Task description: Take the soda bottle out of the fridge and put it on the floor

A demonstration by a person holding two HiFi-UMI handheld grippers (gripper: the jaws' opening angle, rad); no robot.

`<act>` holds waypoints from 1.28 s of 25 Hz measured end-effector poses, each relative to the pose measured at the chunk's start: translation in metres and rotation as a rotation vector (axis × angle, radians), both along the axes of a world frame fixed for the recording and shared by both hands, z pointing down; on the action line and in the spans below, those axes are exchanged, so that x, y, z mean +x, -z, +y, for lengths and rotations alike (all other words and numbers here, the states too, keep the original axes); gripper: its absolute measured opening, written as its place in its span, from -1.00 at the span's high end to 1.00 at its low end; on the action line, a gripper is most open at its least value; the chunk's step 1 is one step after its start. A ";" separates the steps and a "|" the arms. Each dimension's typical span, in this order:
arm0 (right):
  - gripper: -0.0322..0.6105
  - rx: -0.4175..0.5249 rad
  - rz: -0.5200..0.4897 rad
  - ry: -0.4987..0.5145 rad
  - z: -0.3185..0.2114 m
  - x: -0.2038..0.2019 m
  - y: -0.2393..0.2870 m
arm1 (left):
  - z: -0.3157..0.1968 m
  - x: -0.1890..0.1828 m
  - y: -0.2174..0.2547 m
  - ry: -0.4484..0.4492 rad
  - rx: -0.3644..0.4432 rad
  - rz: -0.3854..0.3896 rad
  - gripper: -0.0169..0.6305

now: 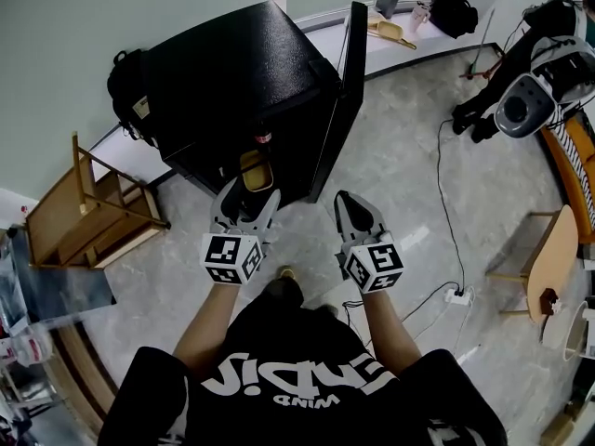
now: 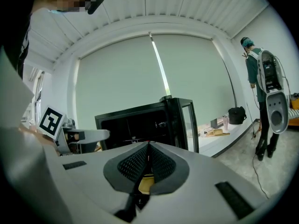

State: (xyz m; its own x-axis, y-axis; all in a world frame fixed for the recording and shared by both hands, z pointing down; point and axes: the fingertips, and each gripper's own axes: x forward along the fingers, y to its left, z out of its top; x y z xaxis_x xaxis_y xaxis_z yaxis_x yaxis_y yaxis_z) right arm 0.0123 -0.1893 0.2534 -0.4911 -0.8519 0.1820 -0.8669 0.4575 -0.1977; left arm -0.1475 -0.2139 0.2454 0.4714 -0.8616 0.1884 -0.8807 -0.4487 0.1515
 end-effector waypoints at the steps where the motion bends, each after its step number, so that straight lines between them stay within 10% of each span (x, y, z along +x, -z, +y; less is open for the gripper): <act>1: 0.83 -0.003 0.001 0.007 0.002 -0.001 -0.002 | 0.000 0.001 -0.002 0.001 0.001 0.001 -0.04; 32: 0.83 0.042 -0.018 -0.019 -0.012 0.028 -0.135 | -0.131 -0.013 -0.180 0.171 0.067 -0.090 -0.05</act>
